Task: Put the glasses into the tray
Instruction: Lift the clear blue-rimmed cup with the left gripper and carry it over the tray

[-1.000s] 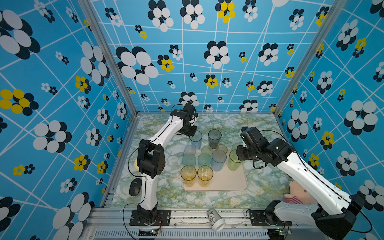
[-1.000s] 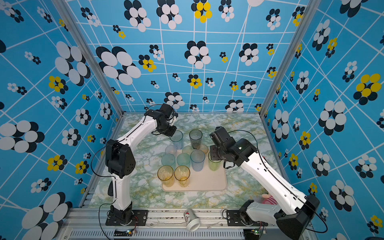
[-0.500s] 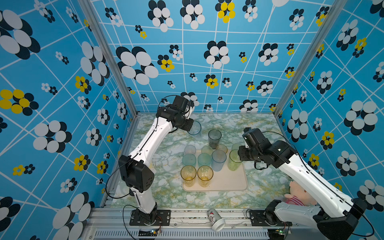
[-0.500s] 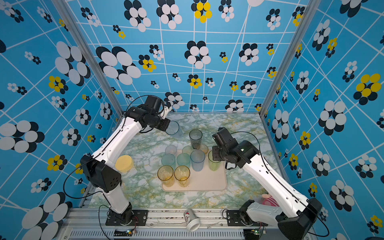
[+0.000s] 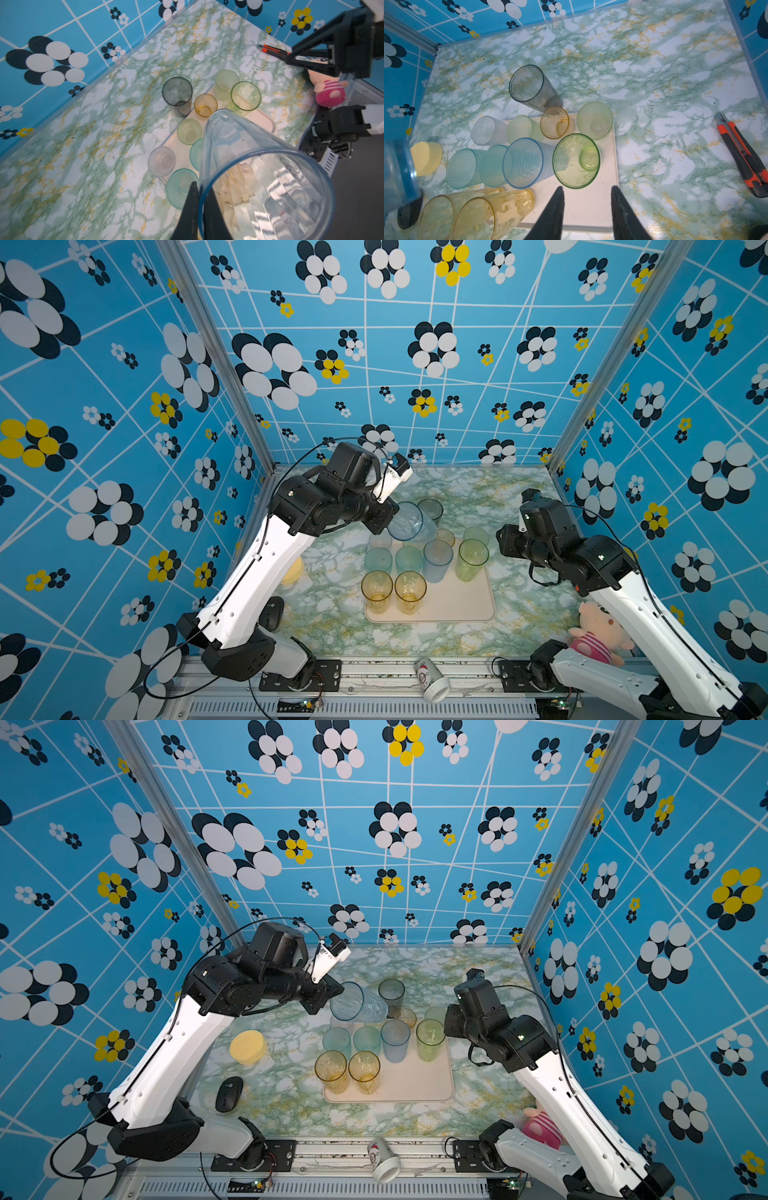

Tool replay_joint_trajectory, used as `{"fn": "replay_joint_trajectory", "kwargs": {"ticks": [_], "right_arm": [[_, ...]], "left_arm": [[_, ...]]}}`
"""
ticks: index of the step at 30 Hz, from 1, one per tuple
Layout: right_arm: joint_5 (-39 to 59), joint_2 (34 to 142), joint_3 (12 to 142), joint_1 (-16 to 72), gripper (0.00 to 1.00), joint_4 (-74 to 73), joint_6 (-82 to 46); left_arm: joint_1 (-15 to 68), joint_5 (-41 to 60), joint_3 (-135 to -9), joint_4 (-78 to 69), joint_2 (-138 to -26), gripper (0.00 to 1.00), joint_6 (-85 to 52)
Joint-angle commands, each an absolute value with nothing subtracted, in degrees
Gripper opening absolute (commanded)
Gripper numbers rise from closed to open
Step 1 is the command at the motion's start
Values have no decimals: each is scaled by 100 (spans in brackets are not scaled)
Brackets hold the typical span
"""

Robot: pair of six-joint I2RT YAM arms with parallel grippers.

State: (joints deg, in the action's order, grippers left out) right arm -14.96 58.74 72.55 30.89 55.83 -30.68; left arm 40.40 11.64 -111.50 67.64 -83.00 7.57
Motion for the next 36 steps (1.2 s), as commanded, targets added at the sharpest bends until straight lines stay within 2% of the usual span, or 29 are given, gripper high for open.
{"fn": "replay_joint_trajectory", "kwargs": {"ticks": [1,8,15,36], "right_arm": [[-1700,5854,7263,3011,39,5540,-3197],[-1701,5743,7233,2892,39,5571,-3199],[-1587,5678,7136,2878,39,5548,-3233],[-1634,5678,7048,2874,39,5635,-3173]], "left_arm": [[4564,1214,-11247,7119,-8352,7,987],[5616,776,-11396,7558,-8944,6,1180],[6062,694,-11206,7320,-9630,6,1307],[5979,442,-10714,6687,-10800,5,1574]]}}
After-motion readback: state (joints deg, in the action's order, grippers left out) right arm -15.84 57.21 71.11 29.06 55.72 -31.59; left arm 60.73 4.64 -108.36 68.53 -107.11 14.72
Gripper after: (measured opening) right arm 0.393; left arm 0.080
